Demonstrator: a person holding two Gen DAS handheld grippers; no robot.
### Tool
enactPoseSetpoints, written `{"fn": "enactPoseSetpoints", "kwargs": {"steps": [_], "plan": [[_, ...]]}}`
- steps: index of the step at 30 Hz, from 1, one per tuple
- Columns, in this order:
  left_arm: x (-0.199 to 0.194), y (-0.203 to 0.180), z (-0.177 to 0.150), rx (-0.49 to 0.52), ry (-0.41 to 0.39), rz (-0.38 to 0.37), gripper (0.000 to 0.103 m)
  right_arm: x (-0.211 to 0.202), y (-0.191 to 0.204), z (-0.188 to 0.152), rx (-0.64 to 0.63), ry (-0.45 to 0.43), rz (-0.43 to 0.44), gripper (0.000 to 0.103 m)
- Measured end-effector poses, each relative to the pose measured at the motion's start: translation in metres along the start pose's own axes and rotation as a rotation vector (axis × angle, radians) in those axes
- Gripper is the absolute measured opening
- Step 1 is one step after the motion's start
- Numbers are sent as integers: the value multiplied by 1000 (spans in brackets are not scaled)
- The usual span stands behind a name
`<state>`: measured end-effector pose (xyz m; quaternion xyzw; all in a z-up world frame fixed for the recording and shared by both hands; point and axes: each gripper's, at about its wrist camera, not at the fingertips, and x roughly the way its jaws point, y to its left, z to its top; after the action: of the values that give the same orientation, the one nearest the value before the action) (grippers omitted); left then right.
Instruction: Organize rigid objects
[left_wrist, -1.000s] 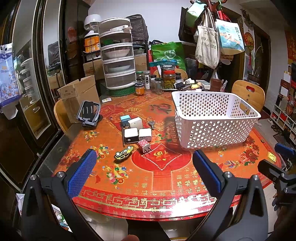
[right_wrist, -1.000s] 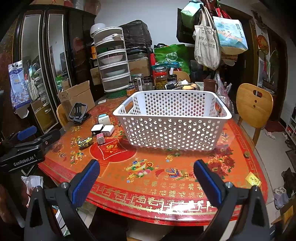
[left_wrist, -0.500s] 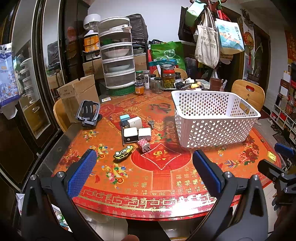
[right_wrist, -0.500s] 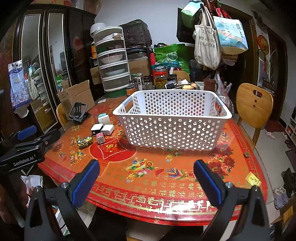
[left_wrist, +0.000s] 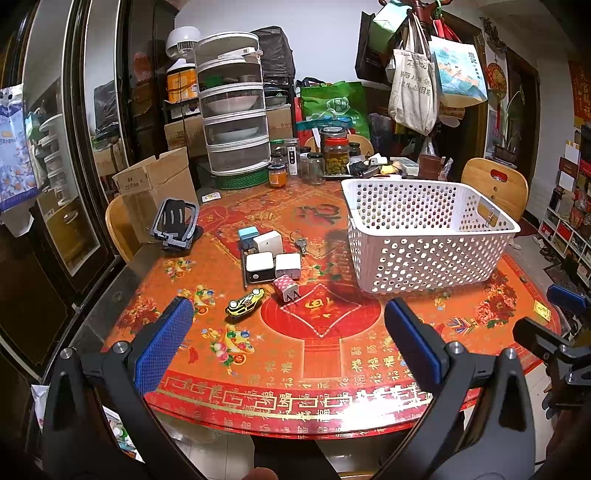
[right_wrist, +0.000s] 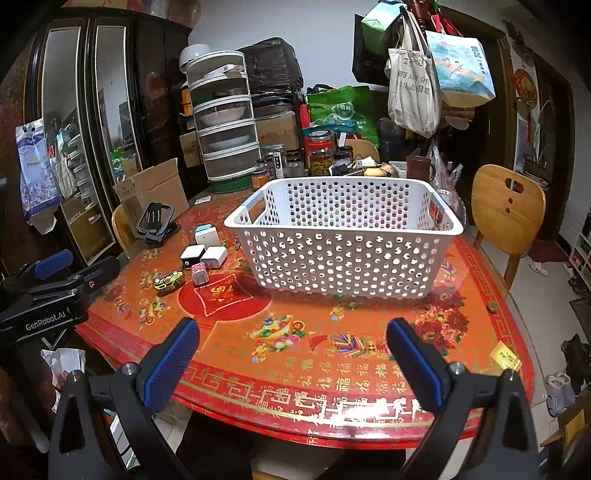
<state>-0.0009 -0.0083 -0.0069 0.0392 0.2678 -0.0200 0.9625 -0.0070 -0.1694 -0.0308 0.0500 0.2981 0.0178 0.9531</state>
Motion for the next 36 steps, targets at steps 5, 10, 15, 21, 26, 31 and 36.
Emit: {"fn": "enactPoseSetpoints", "kwargs": {"steps": [5, 10, 15, 21, 26, 31, 36], "plan": [[0, -1, 0, 0, 0, 0, 102, 1, -1, -1, 1, 2, 0, 101], [0, -1, 0, 0, 1, 0, 102, 2, -2, -4, 1, 4, -1, 101], [0, 0, 0, -1, 1, 0, 102, 2, -2, -3, 0, 5, -1, 101], [2, -2, -3, -7, 0, 2, 102, 2, -2, -3, 1, 5, -1, 101], [10, 12, -4, -46, -70, 5, 102, 1, -19, 3, 17, -30, -35, 101], [60, 46, 2, -100, 9, -9, 102, 17, -88, 45, 96, -103, -258, 103], [120, 72, -13, -82, 118, 62, 102, 89, -159, 86, 153, 79, -324, 103]]}}
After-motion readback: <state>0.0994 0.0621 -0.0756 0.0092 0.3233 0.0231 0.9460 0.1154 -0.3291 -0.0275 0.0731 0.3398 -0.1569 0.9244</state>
